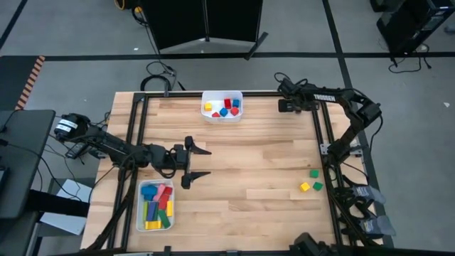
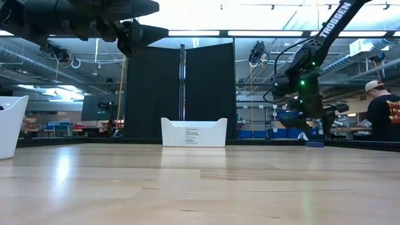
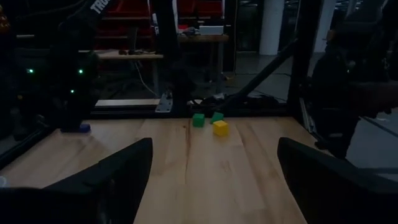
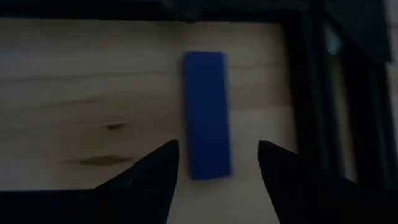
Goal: Sort blocks by size
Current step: Put the violet rectangular block into the bottom white bin
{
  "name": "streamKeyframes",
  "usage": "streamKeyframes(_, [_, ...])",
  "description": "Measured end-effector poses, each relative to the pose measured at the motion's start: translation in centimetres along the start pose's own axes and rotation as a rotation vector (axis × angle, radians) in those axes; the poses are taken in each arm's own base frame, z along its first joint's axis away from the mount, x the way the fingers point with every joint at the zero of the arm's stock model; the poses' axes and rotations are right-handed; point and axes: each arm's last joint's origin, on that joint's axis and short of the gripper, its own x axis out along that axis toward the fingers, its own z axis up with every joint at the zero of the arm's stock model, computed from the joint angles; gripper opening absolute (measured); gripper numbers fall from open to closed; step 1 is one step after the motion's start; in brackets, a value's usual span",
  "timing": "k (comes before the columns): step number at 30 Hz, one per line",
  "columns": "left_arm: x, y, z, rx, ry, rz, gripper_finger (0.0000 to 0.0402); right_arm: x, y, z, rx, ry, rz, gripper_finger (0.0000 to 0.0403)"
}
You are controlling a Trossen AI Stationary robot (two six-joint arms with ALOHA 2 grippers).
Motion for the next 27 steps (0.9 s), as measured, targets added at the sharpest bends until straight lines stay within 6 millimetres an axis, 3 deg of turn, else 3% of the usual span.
streamKeyframes(5, [0.0,0.0,0.0,-0.005,-0.003,0.002,0.0353,0.0,-0.3,-0.3,0.098,0.007,-0.051,0.0251])
streamKeyframes(21, [0.0,0.1,0.1,-0.006,-0.006,0.003,0.0353,0.3,0.6,-1.1,0.179,-0.038,0.007,0.0327])
streamKeyframes(27, [0.0,0.1,0.1,-0.006,-0.006,-0.001,0.0353,0.3,0.7,-1.3,0.201,-0.034,0.014,0.033])
